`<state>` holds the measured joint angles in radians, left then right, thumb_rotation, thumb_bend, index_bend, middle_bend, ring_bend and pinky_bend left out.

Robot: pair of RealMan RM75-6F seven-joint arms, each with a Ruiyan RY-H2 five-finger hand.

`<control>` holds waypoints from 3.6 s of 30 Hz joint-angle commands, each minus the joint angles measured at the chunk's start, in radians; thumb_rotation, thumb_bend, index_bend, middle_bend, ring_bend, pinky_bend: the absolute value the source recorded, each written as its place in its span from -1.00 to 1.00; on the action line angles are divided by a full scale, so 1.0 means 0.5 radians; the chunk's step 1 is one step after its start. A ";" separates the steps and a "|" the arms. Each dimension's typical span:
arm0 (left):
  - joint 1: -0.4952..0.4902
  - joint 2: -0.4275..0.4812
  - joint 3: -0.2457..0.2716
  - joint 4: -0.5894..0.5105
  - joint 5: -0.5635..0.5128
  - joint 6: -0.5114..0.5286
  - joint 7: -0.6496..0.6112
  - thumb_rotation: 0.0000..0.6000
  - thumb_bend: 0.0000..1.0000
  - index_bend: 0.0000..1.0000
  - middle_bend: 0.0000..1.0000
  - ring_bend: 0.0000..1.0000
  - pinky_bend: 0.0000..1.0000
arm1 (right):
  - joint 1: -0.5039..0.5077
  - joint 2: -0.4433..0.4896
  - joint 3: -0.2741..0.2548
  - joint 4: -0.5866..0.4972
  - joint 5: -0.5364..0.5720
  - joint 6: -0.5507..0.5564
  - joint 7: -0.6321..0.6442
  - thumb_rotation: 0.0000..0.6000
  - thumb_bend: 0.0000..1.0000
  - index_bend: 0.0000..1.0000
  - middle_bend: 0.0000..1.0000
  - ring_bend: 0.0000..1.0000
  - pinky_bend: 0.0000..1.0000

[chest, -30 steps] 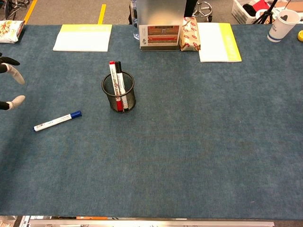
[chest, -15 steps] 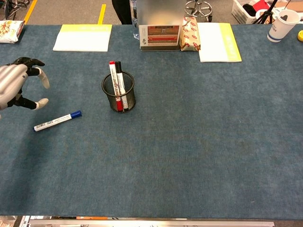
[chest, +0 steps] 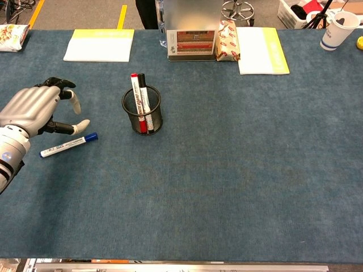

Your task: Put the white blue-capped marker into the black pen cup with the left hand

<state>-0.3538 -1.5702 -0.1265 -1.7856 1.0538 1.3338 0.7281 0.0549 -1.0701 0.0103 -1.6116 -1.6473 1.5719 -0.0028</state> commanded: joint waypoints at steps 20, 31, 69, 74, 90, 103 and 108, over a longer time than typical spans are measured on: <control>0.012 -0.098 0.113 0.215 -0.046 -0.050 -0.110 0.17 -0.48 -0.11 -0.75 -0.96 -0.73 | 0.009 0.009 0.015 0.008 0.019 -0.026 0.036 1.00 -1.00 -0.40 -0.49 -0.56 -0.23; 0.000 -0.112 0.119 0.315 -0.068 -0.101 -0.147 0.17 -0.48 -0.11 -0.77 -0.96 -0.73 | 0.008 0.009 0.017 0.006 0.023 -0.031 0.033 1.00 -1.00 -0.41 -0.49 -0.56 -0.23; 0.018 -0.178 0.152 0.519 -0.058 -0.149 -0.220 0.24 -0.48 -0.10 -0.77 -0.97 -0.74 | 0.010 0.008 0.021 0.009 0.028 -0.044 0.028 1.00 -1.00 -0.41 -0.49 -0.56 -0.23; 0.022 -0.182 0.155 0.530 -0.054 -0.145 -0.209 0.40 -0.48 -0.09 -0.77 -0.97 -0.73 | 0.009 0.008 0.022 0.009 0.028 -0.042 0.029 1.00 -1.00 -0.41 -0.49 -0.56 -0.23; 0.026 -0.195 0.144 0.535 -0.057 -0.151 -0.201 0.62 -0.48 0.02 -0.77 -0.97 -0.74 | 0.011 0.007 0.023 0.011 0.029 -0.045 0.029 1.00 -1.00 -0.41 -0.49 -0.56 -0.23; 0.028 -0.193 0.142 0.531 -0.067 -0.155 -0.185 0.61 -0.48 0.06 -0.77 -0.97 -0.74 | 0.011 0.007 0.022 0.010 0.028 -0.046 0.028 1.00 -1.00 -0.41 -0.49 -0.56 -0.23; 0.028 -0.197 0.139 0.535 -0.071 -0.155 -0.179 0.62 -0.48 0.08 -0.77 -0.97 -0.74 | 0.011 0.007 0.023 0.011 0.029 -0.046 0.029 1.00 -1.00 -0.41 -0.49 -0.56 -0.23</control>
<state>-0.3399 -1.6685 -0.0572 -1.5182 1.0183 1.2562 0.6384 0.0606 -1.0668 0.0218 -1.6062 -1.6329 1.5489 0.0120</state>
